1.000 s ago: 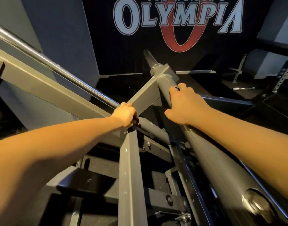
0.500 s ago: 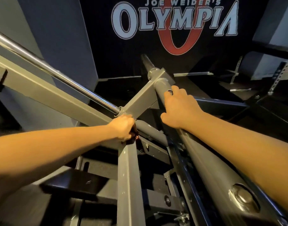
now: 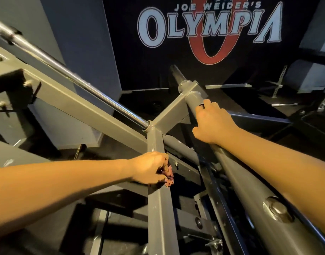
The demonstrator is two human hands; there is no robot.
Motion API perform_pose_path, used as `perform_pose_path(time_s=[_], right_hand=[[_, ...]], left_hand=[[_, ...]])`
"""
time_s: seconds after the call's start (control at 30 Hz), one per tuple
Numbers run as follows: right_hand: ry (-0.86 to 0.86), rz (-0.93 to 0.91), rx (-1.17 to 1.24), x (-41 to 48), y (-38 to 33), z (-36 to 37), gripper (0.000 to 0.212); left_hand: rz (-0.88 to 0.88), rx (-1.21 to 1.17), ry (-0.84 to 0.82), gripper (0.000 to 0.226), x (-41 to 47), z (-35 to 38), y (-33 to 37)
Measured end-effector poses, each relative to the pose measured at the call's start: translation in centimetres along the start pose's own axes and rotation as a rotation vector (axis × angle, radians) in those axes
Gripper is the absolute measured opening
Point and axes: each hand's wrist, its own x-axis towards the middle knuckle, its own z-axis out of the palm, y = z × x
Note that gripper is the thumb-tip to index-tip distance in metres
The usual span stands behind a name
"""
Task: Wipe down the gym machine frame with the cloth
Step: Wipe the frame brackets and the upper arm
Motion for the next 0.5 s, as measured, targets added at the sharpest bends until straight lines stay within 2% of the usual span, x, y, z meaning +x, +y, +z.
perform_pose_path(time_s=[0.07, 0.13, 0.23, 0.4, 0.5], right_hand=[[0.006, -0.006, 0.016, -0.2, -0.2, -0.3, 0.05], [0.014, -0.027, -0.004, 0.0, -0.4, -0.1, 0.048], [0.008, -0.019, -0.044, 0.2, -0.4, 0.4, 0.05], [-0.001, -0.008, -0.057, 0.6, -0.3, 0.7, 0.053], [0.004, -0.014, -0.06, 0.8, -0.2, 0.8, 0.052]], left_hand=[[0.009, -0.017, 0.005, 0.012, -1.0, 0.3, -0.1], [-0.066, -0.11, 0.06, 0.014, -1.4, 0.0, -1.2], [-0.181, -0.288, 0.282, 0.004, -1.4, -1.0, -3.5], [-0.521, -0.789, 0.638, 0.018, 1.9, -1.3, -8.1], [-0.695, -0.853, 0.677, 0.007, 4.7, 0.6, -9.1]])
